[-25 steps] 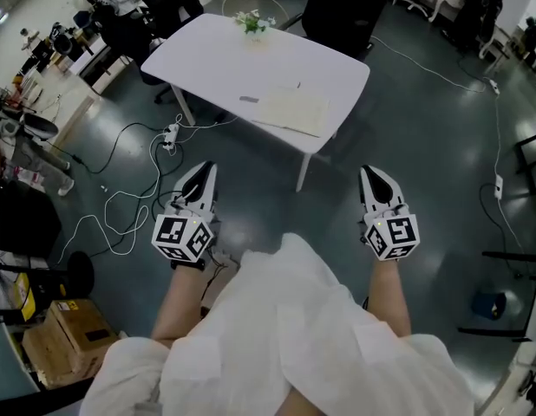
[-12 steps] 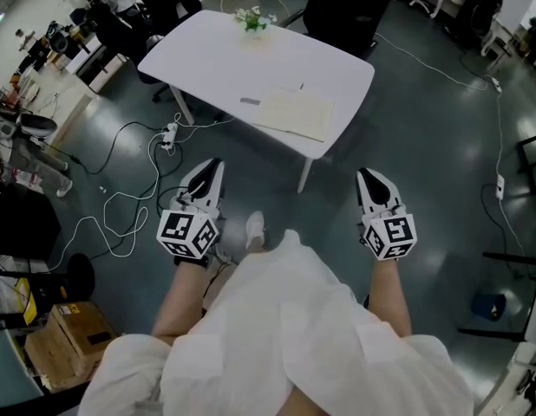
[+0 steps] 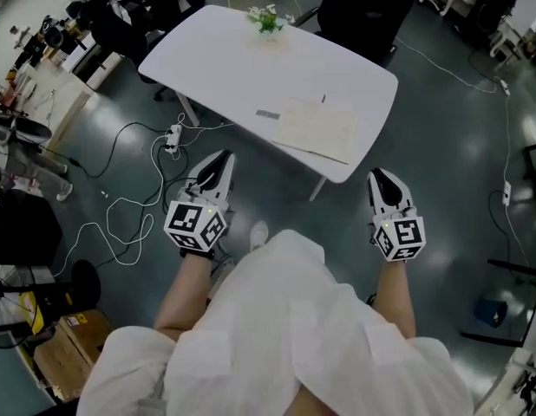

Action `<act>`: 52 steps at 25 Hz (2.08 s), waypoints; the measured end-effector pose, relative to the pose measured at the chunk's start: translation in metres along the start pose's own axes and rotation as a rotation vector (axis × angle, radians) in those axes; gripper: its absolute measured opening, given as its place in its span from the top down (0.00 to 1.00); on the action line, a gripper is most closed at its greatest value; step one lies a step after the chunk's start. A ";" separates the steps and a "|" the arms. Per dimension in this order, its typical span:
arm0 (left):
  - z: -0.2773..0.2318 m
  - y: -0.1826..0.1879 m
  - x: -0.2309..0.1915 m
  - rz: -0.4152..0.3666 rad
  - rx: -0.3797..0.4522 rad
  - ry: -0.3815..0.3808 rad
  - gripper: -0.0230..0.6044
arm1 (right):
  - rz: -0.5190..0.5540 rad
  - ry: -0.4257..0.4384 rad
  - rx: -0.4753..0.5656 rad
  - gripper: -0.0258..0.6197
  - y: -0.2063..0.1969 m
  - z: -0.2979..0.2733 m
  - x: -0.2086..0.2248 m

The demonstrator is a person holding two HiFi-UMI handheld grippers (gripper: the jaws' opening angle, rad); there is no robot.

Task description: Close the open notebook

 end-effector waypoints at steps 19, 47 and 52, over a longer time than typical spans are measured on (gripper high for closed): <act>-0.105 -0.007 -0.142 0.008 -0.105 -0.180 0.92 | -0.065 -0.175 -0.107 0.88 -0.020 -0.131 -0.034; -0.218 -0.019 -0.119 0.017 -0.173 -0.325 0.92 | -0.206 -0.291 -0.334 0.76 -0.088 -0.163 0.029; -0.241 -0.028 -0.113 0.020 -0.203 -0.373 0.92 | -0.248 -0.329 -0.371 0.71 -0.101 -0.166 0.034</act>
Point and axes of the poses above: the fingertips, and each gripper's own axes: z backward along the fingers, x to its right, y out of its top, the point moved 10 cm from there along z, backward along the fingers, and after that the axes turned 2 degrees about -z, right-handed, at the moved point
